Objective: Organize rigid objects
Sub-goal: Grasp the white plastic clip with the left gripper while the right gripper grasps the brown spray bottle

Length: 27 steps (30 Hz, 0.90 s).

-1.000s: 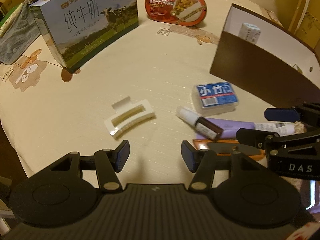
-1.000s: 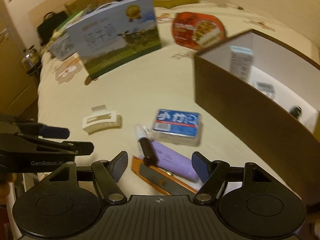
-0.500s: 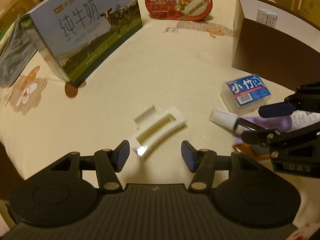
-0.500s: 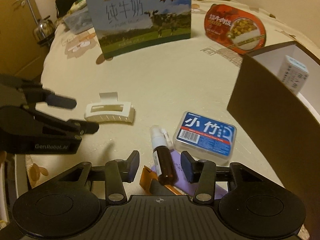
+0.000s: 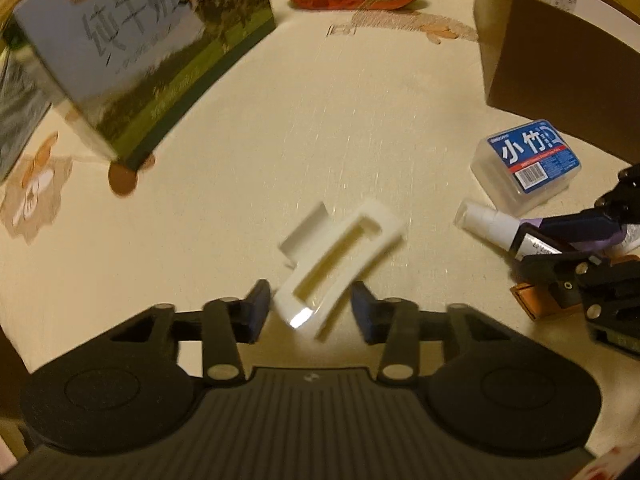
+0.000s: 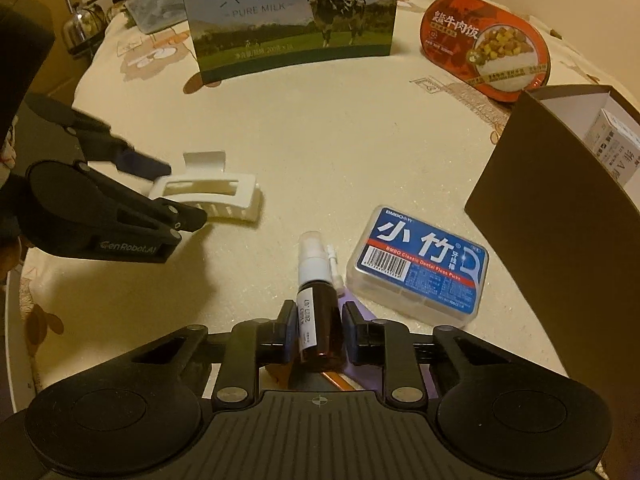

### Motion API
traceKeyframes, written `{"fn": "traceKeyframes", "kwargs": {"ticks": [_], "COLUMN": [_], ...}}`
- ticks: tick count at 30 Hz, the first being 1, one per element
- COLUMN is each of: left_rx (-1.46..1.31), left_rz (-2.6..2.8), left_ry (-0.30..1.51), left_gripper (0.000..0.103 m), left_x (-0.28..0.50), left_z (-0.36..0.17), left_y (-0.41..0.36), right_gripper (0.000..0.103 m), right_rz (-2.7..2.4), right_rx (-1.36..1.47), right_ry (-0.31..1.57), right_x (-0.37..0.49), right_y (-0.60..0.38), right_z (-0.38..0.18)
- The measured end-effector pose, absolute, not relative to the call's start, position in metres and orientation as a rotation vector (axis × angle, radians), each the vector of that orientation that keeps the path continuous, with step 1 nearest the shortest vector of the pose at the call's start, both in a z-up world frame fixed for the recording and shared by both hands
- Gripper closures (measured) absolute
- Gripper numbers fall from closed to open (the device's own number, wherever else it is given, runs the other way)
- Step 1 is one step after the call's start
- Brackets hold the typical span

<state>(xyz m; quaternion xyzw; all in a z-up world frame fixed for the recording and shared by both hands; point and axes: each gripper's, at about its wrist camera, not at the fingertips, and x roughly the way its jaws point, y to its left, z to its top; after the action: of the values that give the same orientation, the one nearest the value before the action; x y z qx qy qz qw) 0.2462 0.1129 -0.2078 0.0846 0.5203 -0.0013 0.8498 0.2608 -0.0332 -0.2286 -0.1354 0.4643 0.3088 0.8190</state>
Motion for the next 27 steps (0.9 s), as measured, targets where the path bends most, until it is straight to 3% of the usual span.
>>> {"fn": "traceKeyframes", "kwargs": {"ticks": [3, 12, 13, 15, 20, 27], "left_rx": [0.125, -0.034, -0.034, -0.014, 0.097, 0.15], "left_rz": [0.024, 0.101, 0.093, 0.084, 0.075, 0.049], "left_ry": [1.118, 1.172, 1.167, 1.155, 1.112, 1.094], "left_gripper": [0.076, 0.075, 0.073, 0.06, 0.05, 0.052], "left_x": [0.237, 0.201, 0.2, 0.201, 0.212, 0.227], "left_z": [-0.208, -0.204, -0.203, -0.202, -0.198, -0.204], "left_y": [0.109, 0.095, 0.094, 0.093, 0.088, 0.085], "right_gripper": [0.083, 0.083, 0.083, 0.083, 0.083, 0.082], "right_rz": [0.65, 0.639, 0.64, 0.641, 0.628, 0.621], "right_rx": [-0.265, -0.212, -0.215, -0.216, -0.213, -0.228], "right_ry": [0.995, 1.002, 1.002, 1.005, 1.013, 1.017], "right_x": [0.257, 0.247, 0.247, 0.249, 0.252, 0.254], "right_y": [-0.035, -0.036, -0.036, -0.036, -0.035, -0.03], "right_z": [-0.228, -0.226, -0.226, -0.226, -0.228, -0.233]}}
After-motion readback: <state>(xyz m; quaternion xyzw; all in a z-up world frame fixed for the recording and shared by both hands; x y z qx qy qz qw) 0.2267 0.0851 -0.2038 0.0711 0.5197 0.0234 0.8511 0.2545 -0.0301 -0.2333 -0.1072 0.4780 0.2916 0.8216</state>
